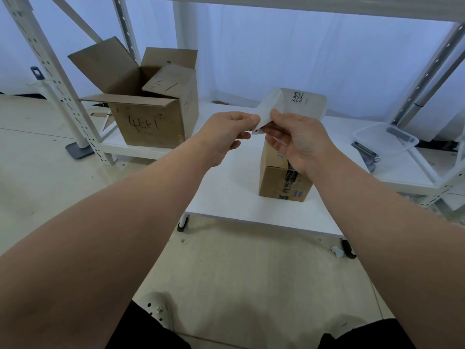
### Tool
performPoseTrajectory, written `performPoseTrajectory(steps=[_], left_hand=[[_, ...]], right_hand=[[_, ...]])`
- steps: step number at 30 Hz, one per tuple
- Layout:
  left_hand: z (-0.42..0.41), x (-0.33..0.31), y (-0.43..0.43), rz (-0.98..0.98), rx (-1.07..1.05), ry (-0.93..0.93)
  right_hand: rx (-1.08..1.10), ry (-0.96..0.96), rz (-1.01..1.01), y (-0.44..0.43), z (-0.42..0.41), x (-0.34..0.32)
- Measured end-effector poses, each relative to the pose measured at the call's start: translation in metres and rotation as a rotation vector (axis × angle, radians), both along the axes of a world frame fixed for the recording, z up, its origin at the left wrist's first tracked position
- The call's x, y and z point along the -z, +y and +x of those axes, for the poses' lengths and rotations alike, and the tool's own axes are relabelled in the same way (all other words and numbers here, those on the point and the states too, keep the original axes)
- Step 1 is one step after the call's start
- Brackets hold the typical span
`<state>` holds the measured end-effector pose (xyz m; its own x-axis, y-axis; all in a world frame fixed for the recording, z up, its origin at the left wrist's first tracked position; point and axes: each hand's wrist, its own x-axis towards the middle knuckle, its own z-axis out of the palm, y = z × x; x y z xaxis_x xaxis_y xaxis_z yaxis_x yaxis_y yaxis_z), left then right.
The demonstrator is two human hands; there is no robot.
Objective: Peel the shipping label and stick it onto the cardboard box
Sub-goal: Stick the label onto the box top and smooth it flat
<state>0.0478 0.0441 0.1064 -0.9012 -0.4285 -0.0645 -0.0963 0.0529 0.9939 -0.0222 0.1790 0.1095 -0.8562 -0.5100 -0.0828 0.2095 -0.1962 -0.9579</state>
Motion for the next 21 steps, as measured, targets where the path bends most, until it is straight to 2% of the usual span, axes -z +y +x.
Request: performPoseTrajectory(steps=[11, 17, 21], left_hand=[[0.0001, 0.0068, -0.0064, -0.222, -0.017, 0.008], [-0.0008, 0.0095, -0.0085, -0.235, -0.051, -0.043], [-0.0043, 0.0102, -0.0064, -0.199, -0.085, -0.084]], right_hand=[[0.020, -0.092, 0.053, -0.0028, 0.0018, 0.0009], [0.061, -0.179, 0.174, -0.0044, -0.0031, 0.0035], [0.092, -0.233, 0.171, -0.0029, -0.0047, 0.0054]])
